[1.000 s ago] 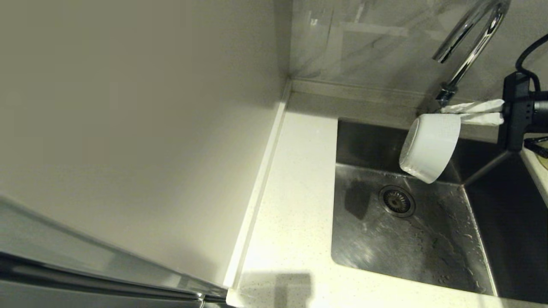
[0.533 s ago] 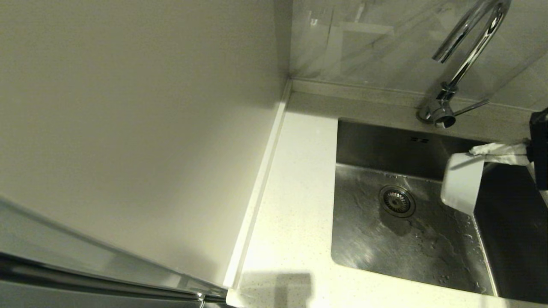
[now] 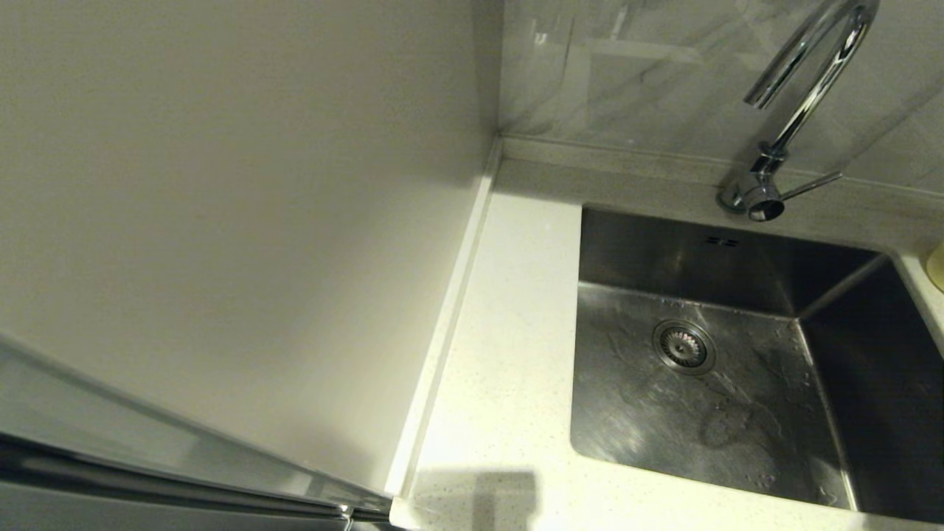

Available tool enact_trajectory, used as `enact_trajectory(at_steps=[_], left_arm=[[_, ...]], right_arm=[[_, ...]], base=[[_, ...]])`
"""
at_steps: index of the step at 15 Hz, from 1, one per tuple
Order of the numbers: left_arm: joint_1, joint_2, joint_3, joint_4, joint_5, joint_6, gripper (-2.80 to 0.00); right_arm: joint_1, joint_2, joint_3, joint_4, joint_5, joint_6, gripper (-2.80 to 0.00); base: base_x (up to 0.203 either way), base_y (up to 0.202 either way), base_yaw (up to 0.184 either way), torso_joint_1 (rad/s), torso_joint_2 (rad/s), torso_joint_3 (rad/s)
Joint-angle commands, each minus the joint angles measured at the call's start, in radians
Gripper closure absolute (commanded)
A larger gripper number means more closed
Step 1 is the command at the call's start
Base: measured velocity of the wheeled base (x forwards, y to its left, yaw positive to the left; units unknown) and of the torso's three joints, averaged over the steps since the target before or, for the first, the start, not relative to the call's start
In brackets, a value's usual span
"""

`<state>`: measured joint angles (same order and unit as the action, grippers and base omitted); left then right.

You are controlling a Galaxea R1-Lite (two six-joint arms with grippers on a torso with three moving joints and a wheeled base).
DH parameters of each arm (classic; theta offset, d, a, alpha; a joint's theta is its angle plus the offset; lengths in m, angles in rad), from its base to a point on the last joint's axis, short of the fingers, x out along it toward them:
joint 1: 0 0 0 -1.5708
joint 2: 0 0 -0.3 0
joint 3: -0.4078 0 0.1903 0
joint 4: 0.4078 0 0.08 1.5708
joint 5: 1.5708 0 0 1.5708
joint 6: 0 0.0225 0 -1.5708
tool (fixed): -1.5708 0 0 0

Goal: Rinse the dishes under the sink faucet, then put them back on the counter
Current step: Put a bowl back to the table from the sink

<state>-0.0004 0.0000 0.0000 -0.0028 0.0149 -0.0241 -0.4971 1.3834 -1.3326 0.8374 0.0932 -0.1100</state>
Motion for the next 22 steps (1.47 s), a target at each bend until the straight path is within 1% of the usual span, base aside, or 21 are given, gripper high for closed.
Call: enact_trajectory(at_steps=[1, 3, 5, 7, 9, 11, 14, 18, 22], left_arm=[[0.0, -0.003, 0.0, 0.0, 0.0, 0.0, 0.0], [-0.001, -0.003, 0.0, 0.0, 0.001, 0.0, 0.0], [0.0, -0.003, 0.0, 0.0, 0.0, 0.0, 0.0], [0.0, -0.003, 0.0, 0.0, 0.002, 0.0, 0.0], [0.0, -0.003, 0.0, 0.0, 0.0, 0.0, 0.0], [0.0, -0.003, 0.0, 0.0, 0.002, 0.0, 0.0], [0.0, -0.003, 0.0, 0.0, 0.0, 0.0, 0.0], [0.0, -0.003, 0.0, 0.0, 0.002, 0.0, 0.0], [-0.001, -0.003, 0.0, 0.0, 0.001, 0.0, 0.0]], right_arm=[[-0.072, -0.018, 0.046, 0.006, -0.028, -0.009, 0.0], [-0.143, -0.013, 0.082, 0.004, -0.05, -0.011, 0.0], [-0.189, 0.023, 0.092, 0.0, -0.063, -0.013, 0.0], [-0.205, 0.074, 0.097, -0.045, -0.116, -0.011, 0.0], [-0.225, 0.142, 0.109, -0.131, -0.185, -0.009, 0.0], [-0.229, 0.199, 0.107, -0.176, -0.206, -0.01, 0.0], [-0.234, 0.262, 0.111, -0.249, -0.273, -0.008, 0.0], [-0.271, 0.267, 0.119, -0.25, -0.275, -0.01, 0.0], [-0.278, 0.275, 0.144, -0.25, -0.274, -0.009, 0.0]], base=[[0.0, 0.0, 0.0, 0.0, 0.0, 0.0], [0.0, 0.0, 0.0, 0.0, 0.0, 0.0], [0.0, 0.0, 0.0, 0.0, 0.0, 0.0], [0.0, 0.0, 0.0, 0.0, 0.0, 0.0], [0.0, 0.0, 0.0, 0.0, 0.0, 0.0], [0.0, 0.0, 0.0, 0.0, 0.0, 0.0], [0.0, 0.0, 0.0, 0.0, 0.0, 0.0], [0.0, 0.0, 0.0, 0.0, 0.0, 0.0], [0.0, 0.0, 0.0, 0.0, 0.0, 0.0]])
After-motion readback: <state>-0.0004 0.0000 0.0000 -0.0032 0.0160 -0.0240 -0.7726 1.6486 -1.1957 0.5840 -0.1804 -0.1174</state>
